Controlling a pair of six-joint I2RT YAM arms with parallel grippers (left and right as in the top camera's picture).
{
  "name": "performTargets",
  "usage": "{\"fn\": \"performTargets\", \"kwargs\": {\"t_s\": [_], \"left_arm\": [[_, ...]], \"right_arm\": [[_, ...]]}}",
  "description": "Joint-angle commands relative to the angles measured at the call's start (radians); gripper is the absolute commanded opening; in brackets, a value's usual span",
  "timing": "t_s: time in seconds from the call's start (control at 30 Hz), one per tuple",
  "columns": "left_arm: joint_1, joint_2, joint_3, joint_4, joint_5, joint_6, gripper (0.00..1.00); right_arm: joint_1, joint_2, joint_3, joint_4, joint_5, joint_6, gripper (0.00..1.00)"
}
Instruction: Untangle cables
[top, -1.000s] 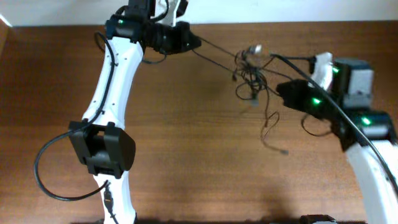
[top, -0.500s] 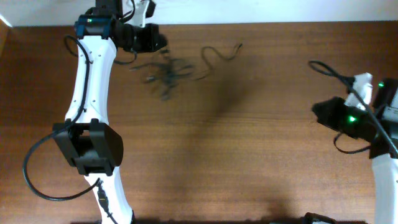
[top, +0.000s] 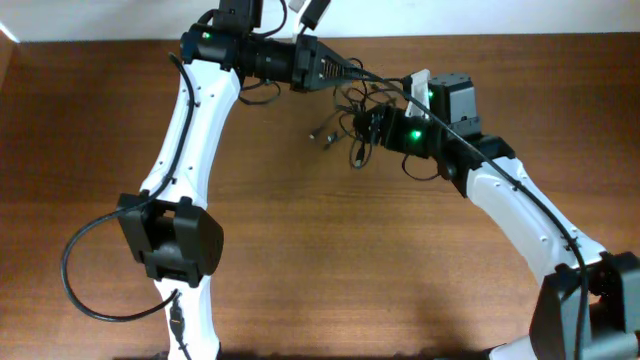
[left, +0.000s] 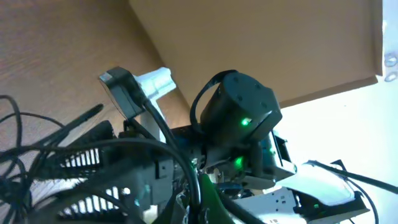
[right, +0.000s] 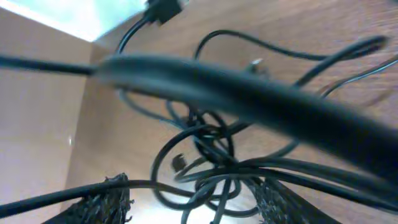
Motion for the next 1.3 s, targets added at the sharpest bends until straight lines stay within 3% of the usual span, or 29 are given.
{"fn": "performTargets", "kwargs": {"t_s": [0.0,0.07,0.3,0.33,0.37,0.4,0.43,0.47,0.6,0.63,0.67,0.73,0.83,0.87,0.9,1.03,1.1,1.2,1.27], "left_arm": [[-0.006,0.003,0.016,0.002,0.063,-0.027,0.00],[-0.007,0.003,0.016,0.002,0.068,-0.027,0.00],[-0.055,0.003,0.016,0.050,0.146,-0.093,0.00],[-0.064,0.003,0.016,0.051,0.146,-0.095,0.00],[-0.068,0.003,0.016,0.059,0.138,-0.095,0.00],[-0.062,0.003,0.016,0.078,0.138,-0.095,0.00],[-0.047,0.003,0.016,0.108,0.134,-0.095,0.00],[-0.020,0.003,0.016,0.145,0.087,-0.095,0.00],[0.065,0.003,0.016,0.130,-0.390,-0.094,0.03],[0.074,0.003,0.015,0.102,-0.513,-0.093,0.15],[0.075,0.003,0.015,0.064,-0.631,-0.093,0.36],[0.072,0.003,0.007,-0.002,-0.758,-0.079,0.63],[0.072,0.009,0.006,-0.094,-0.759,0.066,0.87],[0.072,0.012,0.006,-0.121,-0.761,0.106,1.00],[0.072,0.019,0.006,-0.154,-0.797,0.139,0.99],[0.072,0.054,0.006,-0.268,-1.293,0.139,0.99],[0.072,0.064,0.006,-0.272,-1.381,0.138,0.99],[0.068,0.122,0.006,-0.273,-1.387,0.139,0.83],[0.046,0.204,0.006,-0.271,-1.384,0.139,0.64]], "right_arm": [[0.032,0.035,0.001,0.008,0.139,0.086,0.67],[0.039,0.043,0.001,0.008,0.150,0.086,0.57],[0.044,0.053,0.001,0.085,0.150,0.086,0.56],[0.048,0.053,0.001,0.098,0.151,0.086,0.42],[0.051,0.053,0.001,0.100,0.161,0.086,0.13],[0.051,0.053,0.001,0.094,0.161,0.086,0.04],[0.049,0.053,0.001,0.083,0.161,0.086,0.04],[0.049,0.053,0.001,0.071,0.158,0.086,0.04],[0.049,0.003,0.002,-0.029,0.152,0.056,0.04],[0.049,-0.025,0.002,-0.076,0.152,0.044,0.04],[0.049,-0.056,0.002,-0.117,0.139,0.020,0.04],[0.049,-0.106,0.002,-0.167,0.127,-0.001,0.04],[0.049,-0.124,0.001,-0.209,0.123,-0.001,0.04],[0.049,-0.123,0.001,-0.219,0.127,-0.001,0.04],[0.049,-0.123,0.001,-0.223,0.129,-0.001,0.04],[0.049,-0.123,0.001,-0.238,0.136,-0.001,0.07],[0.049,-0.123,0.001,-0.255,0.146,-0.005,0.07],[0.049,-0.123,0.001,-0.279,0.152,-0.013,0.07],[0.049,-0.123,0.001,-0.279,0.154,-0.024,0.07]]}}
